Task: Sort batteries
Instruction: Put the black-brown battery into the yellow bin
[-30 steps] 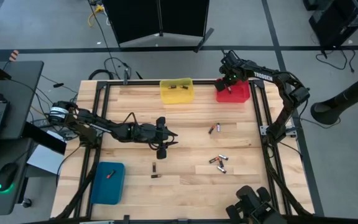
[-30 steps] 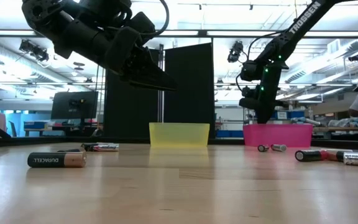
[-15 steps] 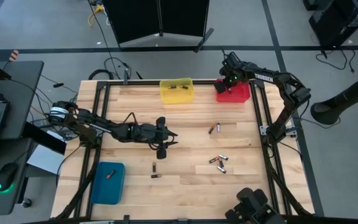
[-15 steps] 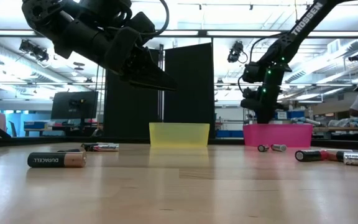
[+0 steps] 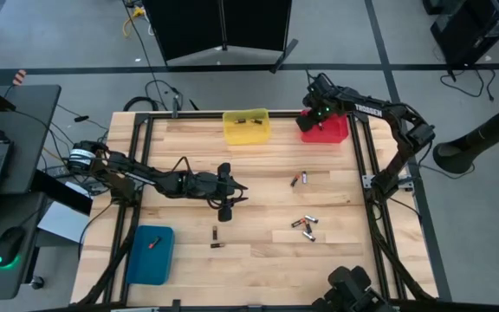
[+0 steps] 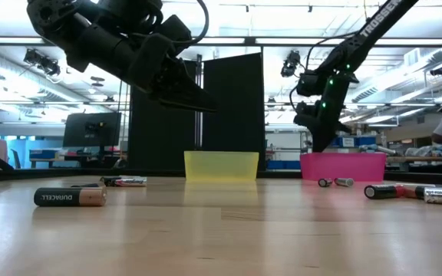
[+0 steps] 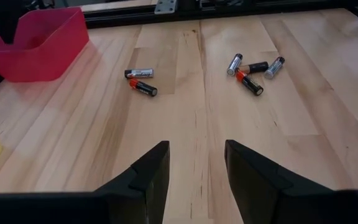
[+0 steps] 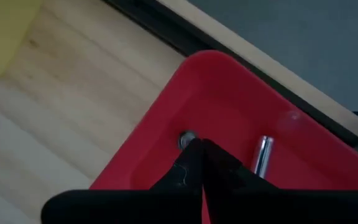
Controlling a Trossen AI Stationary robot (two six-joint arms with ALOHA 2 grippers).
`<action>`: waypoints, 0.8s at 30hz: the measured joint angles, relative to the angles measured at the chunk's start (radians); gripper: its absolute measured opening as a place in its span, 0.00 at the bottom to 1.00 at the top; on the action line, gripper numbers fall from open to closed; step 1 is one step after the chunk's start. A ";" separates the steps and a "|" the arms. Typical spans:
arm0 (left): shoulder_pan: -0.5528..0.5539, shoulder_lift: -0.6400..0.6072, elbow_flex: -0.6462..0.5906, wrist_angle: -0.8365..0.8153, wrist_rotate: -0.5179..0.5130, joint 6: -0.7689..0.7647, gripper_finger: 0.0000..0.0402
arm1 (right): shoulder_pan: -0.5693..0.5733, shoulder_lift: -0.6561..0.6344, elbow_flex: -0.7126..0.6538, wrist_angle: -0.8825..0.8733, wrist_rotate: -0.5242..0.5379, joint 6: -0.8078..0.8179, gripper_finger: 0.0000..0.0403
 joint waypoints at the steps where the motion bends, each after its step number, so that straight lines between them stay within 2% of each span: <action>1: 0.000 -0.008 0.000 -0.016 0.000 0.000 0.41 | 0.008 -0.014 0.000 -0.010 0.003 0.000 0.02; 9: 0.000 -0.117 0.002 -0.200 0.000 -0.027 0.39 | 0.085 -0.094 -0.040 0.051 0.021 -0.028 0.02; 19: 0.000 -0.123 0.002 -0.228 -0.006 -0.047 0.34 | 0.015 0.029 -0.066 0.129 -0.027 0.007 0.02; 24: 0.000 -0.123 0.002 -0.227 -0.006 -0.047 0.34 | 0.002 0.033 -0.070 0.104 0.035 0.041 0.02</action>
